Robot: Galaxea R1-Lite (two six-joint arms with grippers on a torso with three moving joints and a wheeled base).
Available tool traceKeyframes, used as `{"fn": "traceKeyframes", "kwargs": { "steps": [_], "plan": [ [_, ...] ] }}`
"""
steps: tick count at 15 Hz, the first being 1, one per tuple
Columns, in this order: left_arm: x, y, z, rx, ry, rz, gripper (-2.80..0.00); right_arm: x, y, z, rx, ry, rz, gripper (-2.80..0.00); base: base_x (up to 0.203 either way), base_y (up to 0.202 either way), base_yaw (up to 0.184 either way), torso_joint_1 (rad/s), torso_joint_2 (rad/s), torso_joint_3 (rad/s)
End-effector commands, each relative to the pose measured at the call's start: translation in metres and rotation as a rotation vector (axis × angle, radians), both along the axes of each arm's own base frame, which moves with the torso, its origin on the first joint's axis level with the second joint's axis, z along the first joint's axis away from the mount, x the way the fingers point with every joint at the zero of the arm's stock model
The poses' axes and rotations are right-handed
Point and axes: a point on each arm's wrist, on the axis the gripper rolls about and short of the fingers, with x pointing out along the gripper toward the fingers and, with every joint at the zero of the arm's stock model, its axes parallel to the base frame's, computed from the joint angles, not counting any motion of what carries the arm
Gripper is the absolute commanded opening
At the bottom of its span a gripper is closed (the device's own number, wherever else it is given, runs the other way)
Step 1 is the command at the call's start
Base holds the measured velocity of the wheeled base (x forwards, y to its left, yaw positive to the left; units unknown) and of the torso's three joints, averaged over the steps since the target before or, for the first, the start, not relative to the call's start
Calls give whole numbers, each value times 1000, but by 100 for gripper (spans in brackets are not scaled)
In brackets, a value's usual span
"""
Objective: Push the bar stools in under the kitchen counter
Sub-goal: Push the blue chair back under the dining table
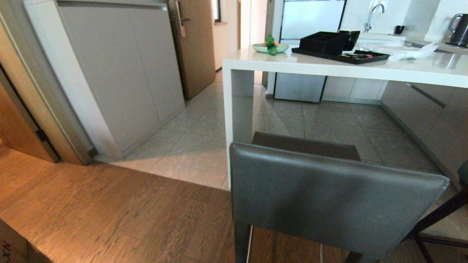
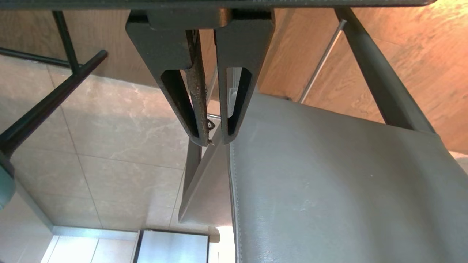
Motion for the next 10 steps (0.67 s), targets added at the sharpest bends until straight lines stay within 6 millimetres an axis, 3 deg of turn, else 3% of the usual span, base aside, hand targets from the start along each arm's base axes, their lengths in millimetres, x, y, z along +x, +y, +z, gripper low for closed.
{"fn": "traceKeyframes", "kwargs": {
  "steps": [1,3,6,10],
  "plan": [
    [0,0,1,24,0,-6,-280,0,0,0,-4,-2,2,-280,0,0,0,0,0,0],
    [0,0,-1,87,-6,-22,-280,0,0,-2,-15,20,-7,-280,0,0,0,0,0,0],
    [1,0,-1,47,-5,-21,-280,0,0,-7,-79,61,-3,-280,0,0,0,0,0,0],
    [1,0,0,-10,-4,-14,-280,0,0,-6,17,63,-10,-280,0,0,0,0,0,0]
  ]
}}
